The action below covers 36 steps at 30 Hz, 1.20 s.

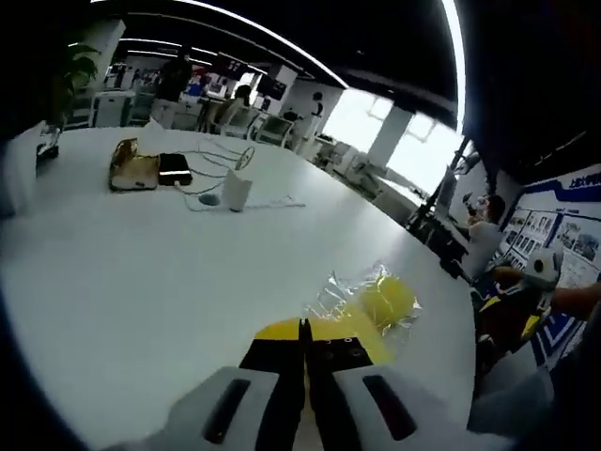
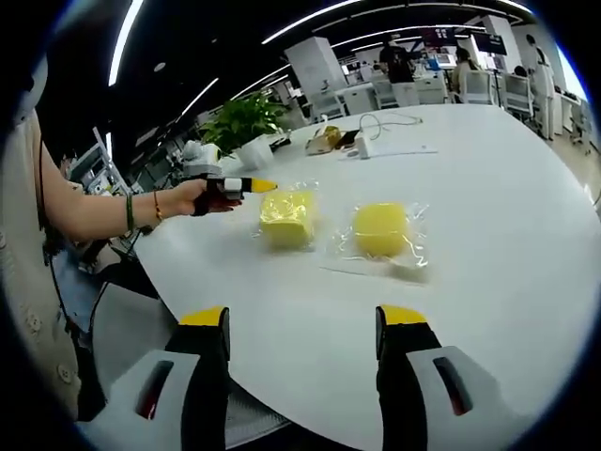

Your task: Compare the silicone blocks by pressing each to a similar depth, holding the contact briefly, and releasing to observe deformation and rebound differences across the visible hardness samples.

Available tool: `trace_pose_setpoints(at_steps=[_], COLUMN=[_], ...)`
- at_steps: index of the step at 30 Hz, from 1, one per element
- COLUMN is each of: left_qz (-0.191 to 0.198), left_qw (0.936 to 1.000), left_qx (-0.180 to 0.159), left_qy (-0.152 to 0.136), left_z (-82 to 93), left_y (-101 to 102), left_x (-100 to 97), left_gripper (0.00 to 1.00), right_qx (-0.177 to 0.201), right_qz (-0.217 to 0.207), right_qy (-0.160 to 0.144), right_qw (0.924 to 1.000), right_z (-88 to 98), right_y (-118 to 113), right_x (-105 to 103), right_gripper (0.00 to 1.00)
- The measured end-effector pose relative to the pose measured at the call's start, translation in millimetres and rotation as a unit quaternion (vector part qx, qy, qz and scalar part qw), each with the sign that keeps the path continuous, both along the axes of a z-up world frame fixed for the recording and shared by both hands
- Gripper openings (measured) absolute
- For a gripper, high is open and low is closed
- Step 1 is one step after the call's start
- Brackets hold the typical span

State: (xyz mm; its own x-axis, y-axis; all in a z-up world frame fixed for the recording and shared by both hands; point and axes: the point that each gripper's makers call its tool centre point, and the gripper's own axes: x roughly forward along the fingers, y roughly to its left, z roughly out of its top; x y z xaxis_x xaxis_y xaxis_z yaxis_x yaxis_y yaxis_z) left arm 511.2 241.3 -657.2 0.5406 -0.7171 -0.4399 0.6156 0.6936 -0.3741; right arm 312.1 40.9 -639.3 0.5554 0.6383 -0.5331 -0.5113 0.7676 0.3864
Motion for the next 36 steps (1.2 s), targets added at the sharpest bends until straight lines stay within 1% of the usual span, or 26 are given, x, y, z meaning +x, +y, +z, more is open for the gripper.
trace_pose_setpoints(at_steps=[1, 2, 3, 4, 5, 6, 7, 8, 9, 10, 12, 14, 22, 24, 27, 28, 29, 34, 36], left_qz=[-0.009, -0.017, -0.024, -0.034, -0.038, -0.041, -0.055, -0.061, -0.059, -0.061, -0.067, -0.071, -0.085, -0.087, -0.096, -0.097, -0.099, -0.106, -0.114], left_qw=[0.9997, 0.9994, 0.9978, 0.9966, 0.9942, 0.9908, 0.9869, 0.9833, 0.9853, 0.984, 0.9827, 0.9827, 0.9815, 0.9825, 0.9808, 0.9792, 0.9791, 0.9775, 0.9753], left_qx=[0.013, 0.017, 0.042, 0.048, 0.073, 0.103, 0.118, 0.126, 0.119, 0.119, 0.12, 0.114, 0.105, 0.096, 0.101, 0.106, 0.106, 0.103, 0.104], left_qy=[-0.017, -0.026, -0.046, -0.057, -0.07, -0.077, -0.095, -0.116, -0.108, -0.117, -0.124, -0.128, -0.136, -0.133, -0.136, -0.144, -0.143, -0.15, -0.158], left_z=[3.9, 7.0, 9.7, 13.0, 15.4, 14.6, 17.0, 22.3, 24.0, 28.1, 32.1, 36.9, 51.4, 56.0, 59.7, 62.6, 64.5, 80.9, 88.6], left_y=[-3, -6, -7, -10, -11, -10, -13, -18, -22, -25, -29, -34, -47, -50, -55, -57, -57, -62, -65], left_x=[-1.4, -3.5, -5.0, -7.8, -10.1, -11.6, -13.7, -15.6, -18.9, -20.1, -23.5, -26.9, -42.8, -47.4, -55.3, -57.9, -59.5, -70.3, -75.9], left_gripper=[0.0, 0.0, 0.0, 0.0, 0.0, 0.0, 0.0, 0.0, 0.0, 0.0, 0.0, 0.0, 0.0, 0.0, 0.0, 0.0, 0.0, 0.0, 0.0], right_qx=[0.001, 0.002, 0.002, 0.004, 0.005, 0.006, 0.006, 0.007, 0.007, 0.007, 0.007, 0.005, 0.011, 0.012, 0.013, 0.012, 0.012, 0.01, 0.009], right_qz=[0.001, 0.001, 0.002, 0.002, 0.003, 0.003, 0.005, 0.006, 0.007, 0.009, 0.011, 0.014, 0.022, 0.024, 0.027, 0.029, 0.03, 0.038, 0.042], right_qy=[-0.001, -0.005, -0.007, -0.009, -0.012, -0.013, -0.015, -0.016, -0.019, -0.021, -0.023, -0.024, -0.037, -0.042, -0.049, -0.052, -0.054, -0.065, -0.071], right_qw=[1.0, 1.0, 1.0, 0.9999, 0.9999, 0.9999, 0.9999, 0.9998, 0.9998, 0.9997, 0.9997, 0.9996, 0.999, 0.9987, 0.9983, 0.9981, 0.998, 0.9971, 0.9965], right_z=[1.7, 4.1, 5.7, 7.3, 8.9, 9.6, 10.0, 10.6, 11.7, 12.4, 13.8, 14.8, 24.5, 27.9, 32.6, 34.6, 35.3, 41.7, 44.7], right_y=[0, 1, 1, 2, 3, 3, 3, 4, 4, 5, 6, 7, 10, 10, 11, 11, 11, 11, 11], right_x=[0, 0, -1, -1, -1, -1, -1, -1, -2, -2, -3, -4, -8, -8, -8, -8, -8, -9, -9], right_gripper=[0.58, 0.58, 0.58, 0.58, 0.58, 0.58, 0.58, 0.58, 0.58, 0.58, 0.59, 0.59, 0.59, 0.59, 0.58, 0.58, 0.58, 0.58, 0.58])
